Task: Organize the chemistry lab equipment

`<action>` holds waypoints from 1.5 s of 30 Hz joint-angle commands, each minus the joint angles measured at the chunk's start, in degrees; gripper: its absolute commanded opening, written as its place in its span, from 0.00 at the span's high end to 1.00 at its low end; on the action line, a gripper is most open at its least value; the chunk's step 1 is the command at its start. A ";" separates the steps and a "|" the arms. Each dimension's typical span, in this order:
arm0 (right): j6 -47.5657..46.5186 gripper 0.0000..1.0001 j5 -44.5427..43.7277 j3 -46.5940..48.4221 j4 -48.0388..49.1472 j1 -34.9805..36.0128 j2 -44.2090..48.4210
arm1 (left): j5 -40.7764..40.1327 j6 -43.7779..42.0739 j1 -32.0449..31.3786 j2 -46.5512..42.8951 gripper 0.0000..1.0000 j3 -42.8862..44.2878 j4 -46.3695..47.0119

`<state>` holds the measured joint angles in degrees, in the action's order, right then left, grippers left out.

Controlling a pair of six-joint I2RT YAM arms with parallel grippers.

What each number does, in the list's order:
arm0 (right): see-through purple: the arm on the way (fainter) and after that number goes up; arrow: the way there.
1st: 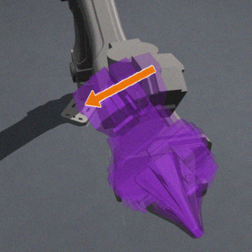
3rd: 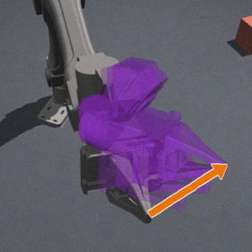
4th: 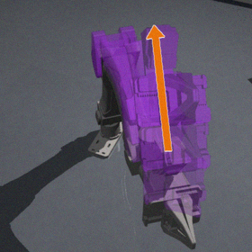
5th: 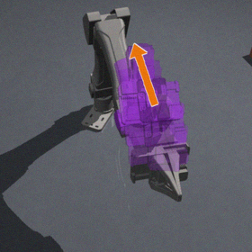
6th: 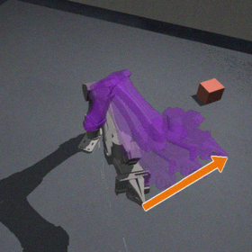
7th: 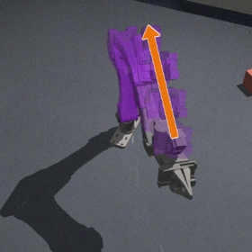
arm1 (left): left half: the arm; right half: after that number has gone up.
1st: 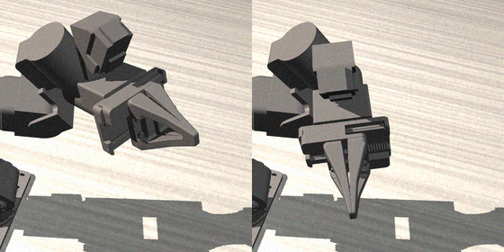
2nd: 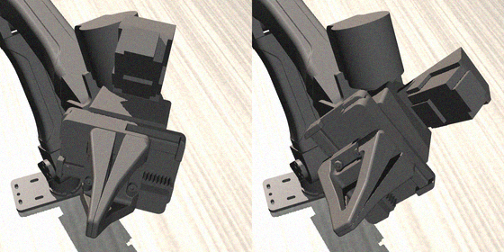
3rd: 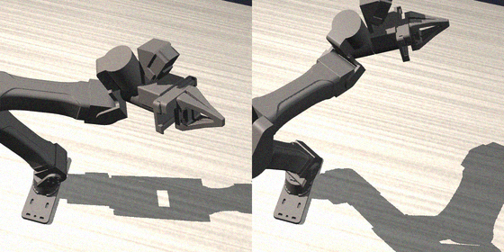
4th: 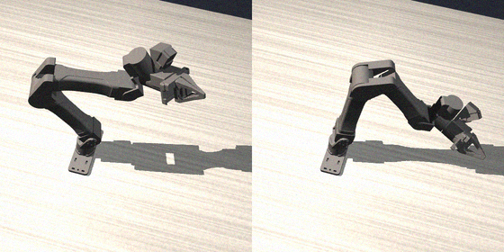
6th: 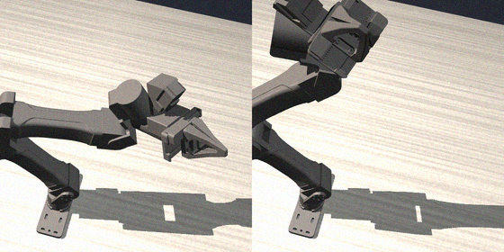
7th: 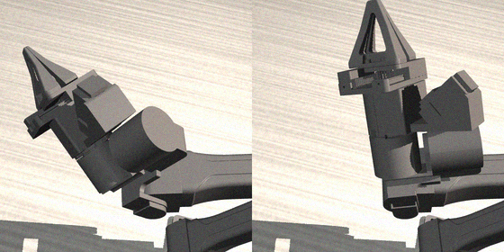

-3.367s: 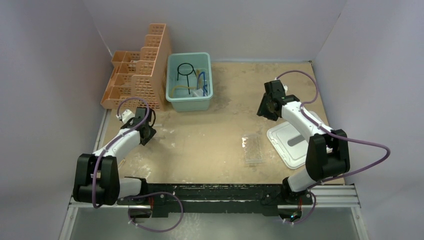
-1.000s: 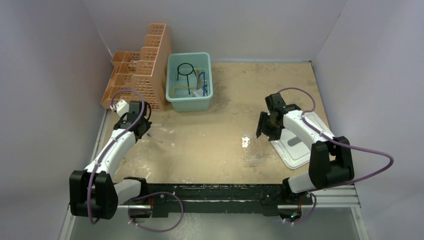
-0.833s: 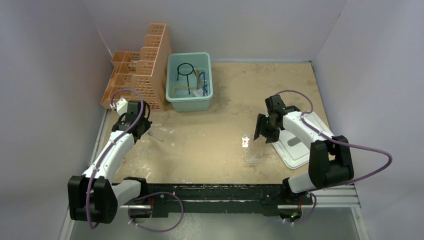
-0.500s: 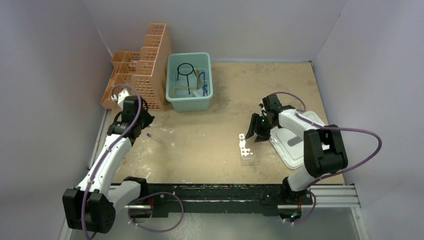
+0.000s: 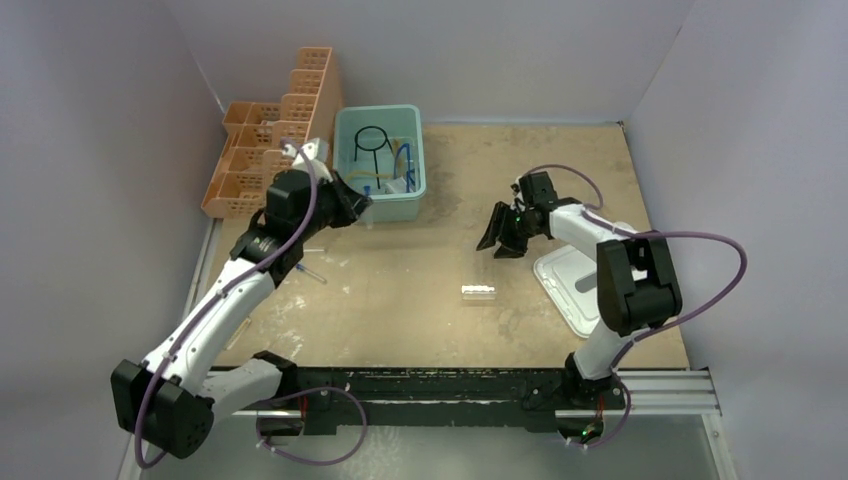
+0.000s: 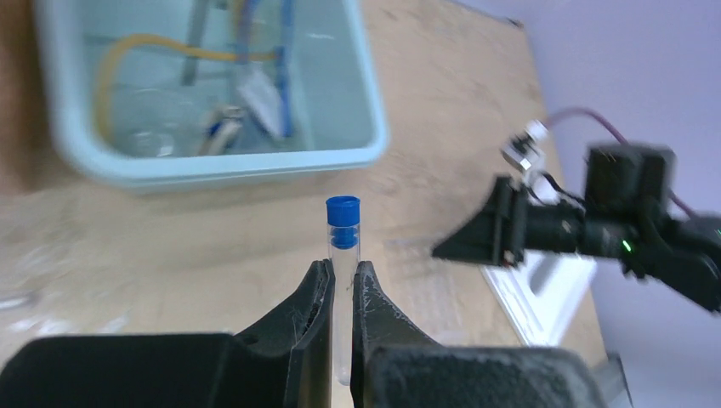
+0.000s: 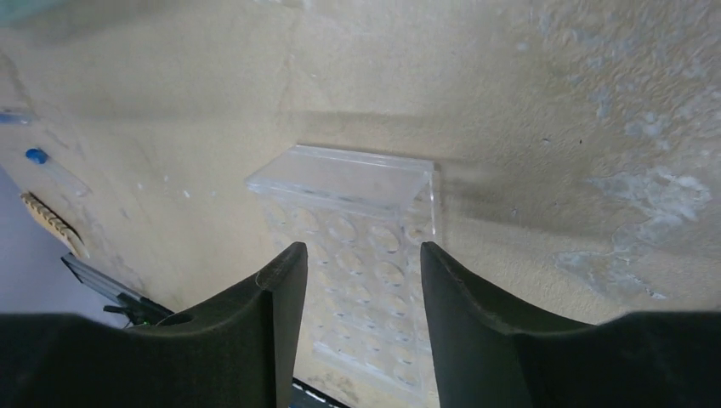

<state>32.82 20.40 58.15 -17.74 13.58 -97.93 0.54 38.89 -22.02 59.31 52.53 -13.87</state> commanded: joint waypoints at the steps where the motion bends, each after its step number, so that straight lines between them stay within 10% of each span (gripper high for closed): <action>1: -2.73 0.41 -0.86 6.10 -2.90 -0.37 6.67 | 20.65 -8.10 -1.02 6.26 1.00 10.06 6.55; 13: -7.95 0.33 22.70 24.91 -6.23 -0.70 14.59 | 36.14 -6.93 -3.12 13.89 1.00 16.73 23.31; 20: -1.72 0.31 35.30 27.47 -4.34 -0.74 18.12 | 20.92 -18.44 -9.95 15.47 1.00 18.61 17.12; 45: 3.41 0.45 34.95 31.51 -4.42 -0.69 11.29 | 21.31 -30.85 -16.85 22.72 1.00 24.30 15.21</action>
<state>37.01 53.65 86.67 -21.41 12.99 -86.17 19.94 10.22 -38.44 81.67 73.82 -0.51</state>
